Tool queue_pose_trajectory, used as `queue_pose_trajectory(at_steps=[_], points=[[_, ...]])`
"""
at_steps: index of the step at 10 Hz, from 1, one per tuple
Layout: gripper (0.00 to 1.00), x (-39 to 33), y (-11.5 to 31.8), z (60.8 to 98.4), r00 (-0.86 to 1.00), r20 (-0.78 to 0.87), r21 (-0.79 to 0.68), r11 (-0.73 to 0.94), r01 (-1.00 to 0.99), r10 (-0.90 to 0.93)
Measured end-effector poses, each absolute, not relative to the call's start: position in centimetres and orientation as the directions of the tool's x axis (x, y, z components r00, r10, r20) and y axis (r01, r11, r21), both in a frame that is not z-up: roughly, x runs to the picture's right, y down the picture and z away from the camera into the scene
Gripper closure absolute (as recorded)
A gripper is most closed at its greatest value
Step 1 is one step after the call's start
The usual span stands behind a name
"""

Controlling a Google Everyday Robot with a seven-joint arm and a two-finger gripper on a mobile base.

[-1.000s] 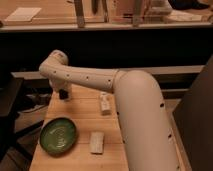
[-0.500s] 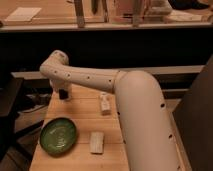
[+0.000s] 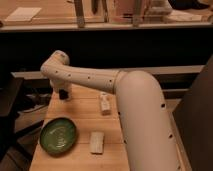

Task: Place the eraser in the ceramic cup

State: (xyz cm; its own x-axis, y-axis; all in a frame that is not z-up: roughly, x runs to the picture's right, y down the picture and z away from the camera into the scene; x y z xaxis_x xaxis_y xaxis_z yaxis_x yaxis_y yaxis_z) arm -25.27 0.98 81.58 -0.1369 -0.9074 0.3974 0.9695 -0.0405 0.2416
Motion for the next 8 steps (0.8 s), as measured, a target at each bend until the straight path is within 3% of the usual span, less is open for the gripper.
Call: queue_pose_trajectory(at_steps=[4, 8], points=[[0.66, -25.47, 1.06, 81.64, -0.147, 0.396, 0.255, -0.046, 0.966, -0.906], [0.65, -25.68, 1.11, 81.67, -0.160, 0.395, 0.271, -0.051, 0.961, -0.905]])
